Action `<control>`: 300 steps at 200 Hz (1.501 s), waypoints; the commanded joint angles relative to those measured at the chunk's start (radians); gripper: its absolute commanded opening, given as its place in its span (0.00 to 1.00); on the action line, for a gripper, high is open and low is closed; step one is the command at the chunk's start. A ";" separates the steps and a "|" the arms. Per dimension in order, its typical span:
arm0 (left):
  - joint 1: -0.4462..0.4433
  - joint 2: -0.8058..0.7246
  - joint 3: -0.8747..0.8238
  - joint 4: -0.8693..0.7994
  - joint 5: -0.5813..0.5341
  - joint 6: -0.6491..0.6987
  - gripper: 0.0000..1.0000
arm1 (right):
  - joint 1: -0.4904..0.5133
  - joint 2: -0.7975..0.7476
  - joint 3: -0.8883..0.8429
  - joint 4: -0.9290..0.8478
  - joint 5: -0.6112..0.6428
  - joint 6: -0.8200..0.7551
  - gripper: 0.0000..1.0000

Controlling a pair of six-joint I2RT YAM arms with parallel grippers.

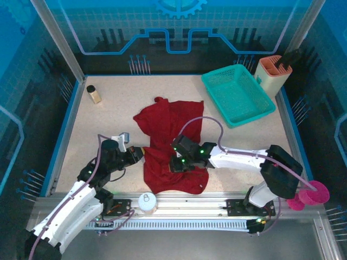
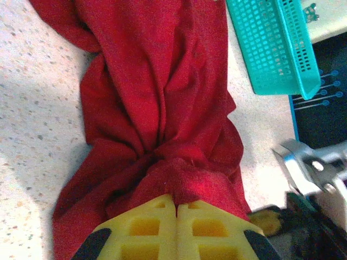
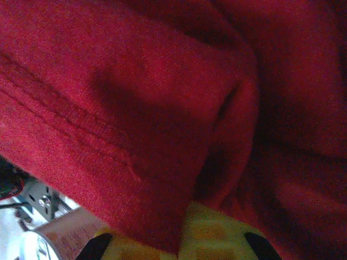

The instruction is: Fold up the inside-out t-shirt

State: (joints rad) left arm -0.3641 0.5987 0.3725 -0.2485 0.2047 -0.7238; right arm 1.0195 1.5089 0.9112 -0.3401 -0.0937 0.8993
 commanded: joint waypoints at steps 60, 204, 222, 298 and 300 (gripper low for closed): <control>0.001 0.199 0.371 0.042 -0.036 0.185 0.00 | 0.127 -0.234 0.117 -0.218 -0.329 -0.174 0.00; 0.303 0.556 0.362 0.040 0.134 0.314 0.48 | 0.148 0.036 0.221 0.077 -0.170 -0.210 0.79; 0.308 0.523 0.374 -0.001 0.082 0.311 0.57 | 0.147 -0.124 0.187 -0.133 0.081 -0.341 1.00; -0.311 0.530 0.455 0.101 0.227 0.765 0.65 | -0.464 -0.692 -0.131 -0.243 0.118 -0.329 1.00; -0.335 0.545 0.458 0.098 0.232 0.797 0.65 | -0.491 -0.694 -0.132 -0.244 0.092 -0.328 1.00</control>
State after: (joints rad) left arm -0.4454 1.0359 0.7841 -0.2047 0.2951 -0.2604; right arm 0.7586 0.8650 0.8524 -0.5316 0.1635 0.5491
